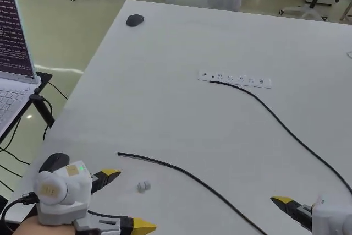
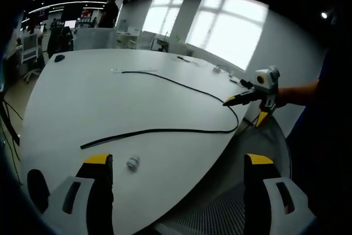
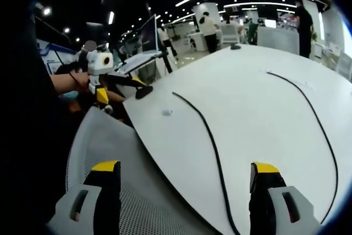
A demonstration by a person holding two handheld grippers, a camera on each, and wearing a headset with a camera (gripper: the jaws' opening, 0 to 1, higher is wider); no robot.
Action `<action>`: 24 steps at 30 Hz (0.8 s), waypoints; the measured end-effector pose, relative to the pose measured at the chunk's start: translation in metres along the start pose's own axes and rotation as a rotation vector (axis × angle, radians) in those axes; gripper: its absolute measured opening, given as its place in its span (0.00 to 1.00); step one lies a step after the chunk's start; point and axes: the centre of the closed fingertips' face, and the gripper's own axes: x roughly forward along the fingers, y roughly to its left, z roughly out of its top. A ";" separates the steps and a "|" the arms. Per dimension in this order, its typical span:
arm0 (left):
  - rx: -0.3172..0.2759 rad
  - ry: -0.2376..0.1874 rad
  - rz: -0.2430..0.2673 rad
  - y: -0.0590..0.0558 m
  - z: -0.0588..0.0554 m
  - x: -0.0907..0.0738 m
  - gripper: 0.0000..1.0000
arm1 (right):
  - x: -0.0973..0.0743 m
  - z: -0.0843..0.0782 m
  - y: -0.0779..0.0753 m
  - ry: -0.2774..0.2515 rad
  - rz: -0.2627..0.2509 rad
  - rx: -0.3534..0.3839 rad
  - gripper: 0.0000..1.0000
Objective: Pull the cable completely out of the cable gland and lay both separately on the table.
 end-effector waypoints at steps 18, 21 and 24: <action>-0.018 -0.021 -0.010 0.000 0.003 -0.005 0.99 | -0.004 -0.003 0.001 0.001 -0.025 0.011 0.99; -0.016 -0.025 -0.013 -0.002 0.004 -0.006 0.99 | -0.005 -0.002 0.004 0.004 -0.025 0.010 0.99; -0.018 -0.021 -0.018 -0.003 0.002 -0.006 0.99 | -0.005 -0.003 0.003 0.014 -0.028 0.012 0.99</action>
